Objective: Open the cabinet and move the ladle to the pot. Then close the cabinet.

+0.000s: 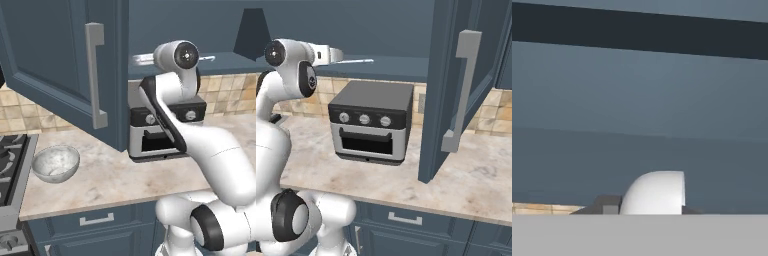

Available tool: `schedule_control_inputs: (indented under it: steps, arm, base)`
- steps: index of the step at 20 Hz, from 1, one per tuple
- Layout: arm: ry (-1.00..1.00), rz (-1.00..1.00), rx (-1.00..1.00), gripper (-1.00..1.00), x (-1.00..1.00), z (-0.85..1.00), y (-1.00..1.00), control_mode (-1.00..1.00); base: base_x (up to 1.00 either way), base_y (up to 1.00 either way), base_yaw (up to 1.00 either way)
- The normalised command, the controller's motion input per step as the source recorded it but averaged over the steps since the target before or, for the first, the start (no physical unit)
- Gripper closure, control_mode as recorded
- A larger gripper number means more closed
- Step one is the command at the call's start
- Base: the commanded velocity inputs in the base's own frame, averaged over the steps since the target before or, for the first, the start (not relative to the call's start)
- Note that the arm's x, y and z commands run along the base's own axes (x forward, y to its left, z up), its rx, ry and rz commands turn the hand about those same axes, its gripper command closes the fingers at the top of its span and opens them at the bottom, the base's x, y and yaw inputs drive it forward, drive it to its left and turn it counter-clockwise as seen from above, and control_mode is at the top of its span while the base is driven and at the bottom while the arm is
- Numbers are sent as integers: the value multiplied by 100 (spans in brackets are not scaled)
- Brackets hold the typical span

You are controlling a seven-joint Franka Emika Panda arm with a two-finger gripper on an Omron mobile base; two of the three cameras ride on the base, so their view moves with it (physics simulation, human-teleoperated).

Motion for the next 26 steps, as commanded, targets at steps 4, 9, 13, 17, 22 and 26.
schedule_control_inputs:
  steps: [4, 9, 13, 17, 22, 26]
  arm:
    - [18, -10, 0, 100, -100, 32, -8, -100]
    - [34, -8, 0, 100, -73, -2, -2, -100]
    - [33, -5, 1, 100, -45, -26, -3, -100]
    - [23, -2, 1, 100, -25, -27, -8, -100]
    - [14, 0, 4, 100, -1, -27, -14, -100]
    - [10, 0, 6, 100, 0, -11, -14, -100]
  base:
    - [0, 0, 0]
    - [0, 0, 0]
    - [0, 0, 0]
    - [0, 0, 0]
    - [0, 0, 0]
    - [0, 0, 0]
